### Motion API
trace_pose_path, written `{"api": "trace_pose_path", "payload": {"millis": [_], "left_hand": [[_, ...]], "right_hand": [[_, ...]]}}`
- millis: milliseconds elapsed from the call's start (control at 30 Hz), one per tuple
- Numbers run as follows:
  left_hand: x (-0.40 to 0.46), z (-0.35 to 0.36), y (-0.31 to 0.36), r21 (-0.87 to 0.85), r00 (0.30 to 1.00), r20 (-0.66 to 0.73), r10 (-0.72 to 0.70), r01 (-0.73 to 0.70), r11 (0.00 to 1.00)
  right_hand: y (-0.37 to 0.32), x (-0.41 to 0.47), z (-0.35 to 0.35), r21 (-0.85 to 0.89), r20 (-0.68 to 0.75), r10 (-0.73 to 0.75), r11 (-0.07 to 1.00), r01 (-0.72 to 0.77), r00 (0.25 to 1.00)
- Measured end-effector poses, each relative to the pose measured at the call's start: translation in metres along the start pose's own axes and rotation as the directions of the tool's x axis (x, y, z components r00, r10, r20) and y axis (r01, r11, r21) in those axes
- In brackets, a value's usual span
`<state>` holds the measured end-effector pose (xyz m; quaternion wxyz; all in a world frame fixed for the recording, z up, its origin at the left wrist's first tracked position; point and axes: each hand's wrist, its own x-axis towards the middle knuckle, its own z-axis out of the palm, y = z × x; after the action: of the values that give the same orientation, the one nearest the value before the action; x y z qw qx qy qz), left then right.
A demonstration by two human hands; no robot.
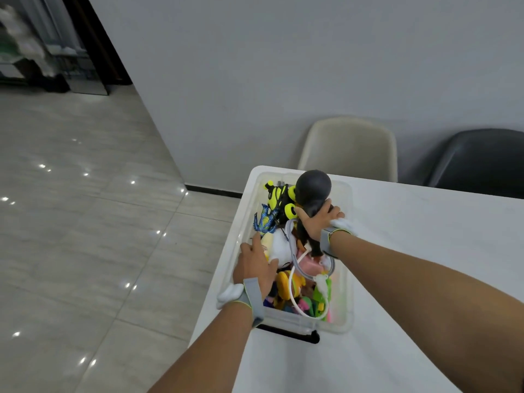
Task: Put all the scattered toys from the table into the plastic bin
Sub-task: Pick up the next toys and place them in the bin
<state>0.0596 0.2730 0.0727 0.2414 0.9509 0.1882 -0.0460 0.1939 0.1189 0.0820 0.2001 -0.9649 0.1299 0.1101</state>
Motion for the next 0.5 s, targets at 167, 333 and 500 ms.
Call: {"api": "trace_pose_path", "payload": {"millis": [167, 333, 500], "left_hand": [[-0.003, -0.006, 0.012, 0.047, 0.998, -0.065, 0.023, -0.020, 0.999], [0.008, -0.019, 0.045, -0.029, 0.981, -0.154, 0.121, -0.127, 0.992], [0.018, -0.016, 0.111, -0.153, 0.939, -0.244, 0.241, -0.283, 0.947]], "right_hand": [[-0.005, -0.004, -0.006, 0.271, -0.047, 0.059, 0.962, -0.044, 0.997], [0.013, -0.009, -0.031, 0.244, -0.150, -0.009, 0.969, 0.046, 0.989], [0.049, -0.013, -0.077, 0.463, -0.212, -0.046, 0.875, 0.141, 0.976]]}}
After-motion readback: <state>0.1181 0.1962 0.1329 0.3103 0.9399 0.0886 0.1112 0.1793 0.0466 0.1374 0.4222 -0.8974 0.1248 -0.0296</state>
